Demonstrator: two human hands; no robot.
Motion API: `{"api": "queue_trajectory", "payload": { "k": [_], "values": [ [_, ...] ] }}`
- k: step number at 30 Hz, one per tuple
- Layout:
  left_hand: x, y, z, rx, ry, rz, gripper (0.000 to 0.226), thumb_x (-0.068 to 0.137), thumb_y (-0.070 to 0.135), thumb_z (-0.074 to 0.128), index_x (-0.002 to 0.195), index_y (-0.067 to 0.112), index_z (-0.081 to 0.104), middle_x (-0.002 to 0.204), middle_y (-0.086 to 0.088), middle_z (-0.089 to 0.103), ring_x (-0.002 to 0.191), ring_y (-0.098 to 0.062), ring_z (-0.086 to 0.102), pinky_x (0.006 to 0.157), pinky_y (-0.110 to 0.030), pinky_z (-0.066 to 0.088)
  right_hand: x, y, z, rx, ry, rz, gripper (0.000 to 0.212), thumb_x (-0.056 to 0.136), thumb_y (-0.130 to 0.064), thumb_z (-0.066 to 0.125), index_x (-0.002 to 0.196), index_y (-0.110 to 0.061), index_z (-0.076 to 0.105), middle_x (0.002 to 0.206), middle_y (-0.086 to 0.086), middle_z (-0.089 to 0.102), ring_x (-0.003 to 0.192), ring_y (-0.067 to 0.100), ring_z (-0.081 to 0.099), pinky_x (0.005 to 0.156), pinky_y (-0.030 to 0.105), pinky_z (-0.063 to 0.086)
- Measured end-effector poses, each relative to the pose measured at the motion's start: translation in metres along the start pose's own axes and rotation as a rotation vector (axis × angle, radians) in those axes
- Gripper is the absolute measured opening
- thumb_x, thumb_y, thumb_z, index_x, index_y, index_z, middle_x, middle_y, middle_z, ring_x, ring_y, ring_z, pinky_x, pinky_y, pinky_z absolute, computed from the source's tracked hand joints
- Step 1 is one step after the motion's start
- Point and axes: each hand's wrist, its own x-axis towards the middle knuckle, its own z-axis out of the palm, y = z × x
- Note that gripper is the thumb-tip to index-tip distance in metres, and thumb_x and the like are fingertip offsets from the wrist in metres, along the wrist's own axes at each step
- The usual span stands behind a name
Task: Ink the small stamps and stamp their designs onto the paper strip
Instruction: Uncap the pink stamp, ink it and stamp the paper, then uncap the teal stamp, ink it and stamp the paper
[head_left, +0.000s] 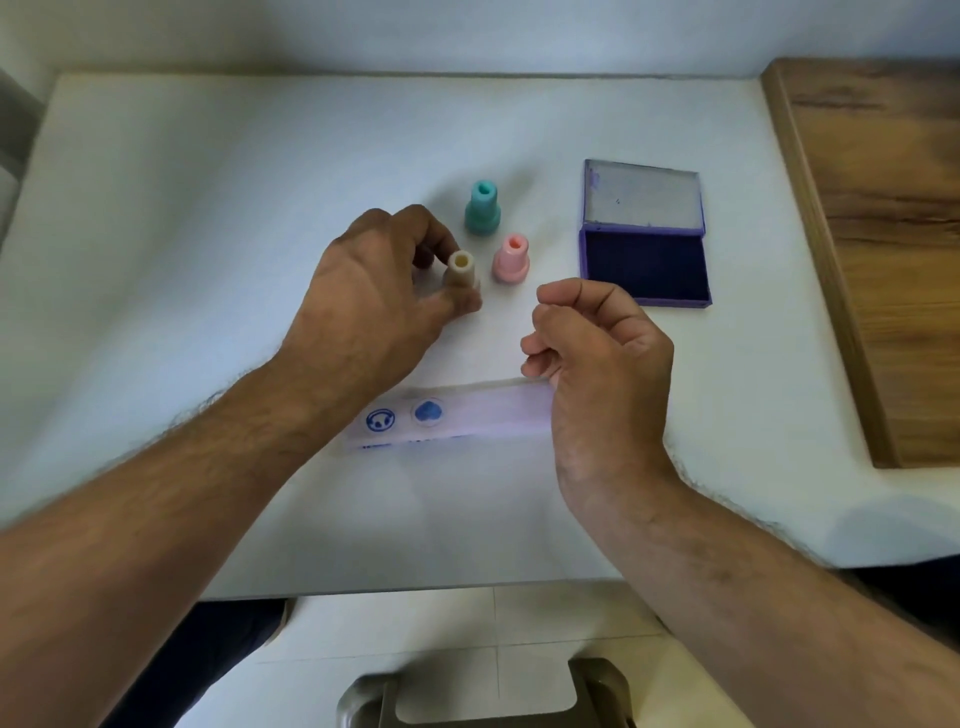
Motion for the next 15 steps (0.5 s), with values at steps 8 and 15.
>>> {"api": "queue_trajectory", "payload": {
  "k": [8, 15],
  "values": [
    [-0.001, 0.012, -0.014, 0.013, -0.049, -0.072, 0.076, 0.038, 0.069, 0.082, 0.095, 0.028, 0.052, 0.075, 0.011, 0.047, 0.063, -0.007, 0.043, 0.049, -0.025, 0.032, 0.007, -0.005, 0.000, 0.017, 0.022, -0.008, 0.014, 0.084, -0.002, 0.061, 0.088, -0.012, 0.070, 0.075, 0.006, 0.067, 0.065, 0.018, 0.061, 0.056, 0.025, 0.054],
    [0.003, 0.016, -0.018, -0.119, 0.167, -0.058, 0.051, 0.072, 0.070, 0.061, 0.091, 0.024, 0.055, 0.070, 0.009, 0.050, 0.059, -0.006, 0.045, 0.049, -0.025, 0.034, 0.010, -0.008, -0.003, 0.021, 0.021, -0.056, 0.021, 0.079, 0.002, 0.060, 0.077, -0.018, 0.069, 0.067, 0.003, 0.061, 0.059, 0.017, 0.056, 0.053, 0.027, 0.046]
  ]
}}
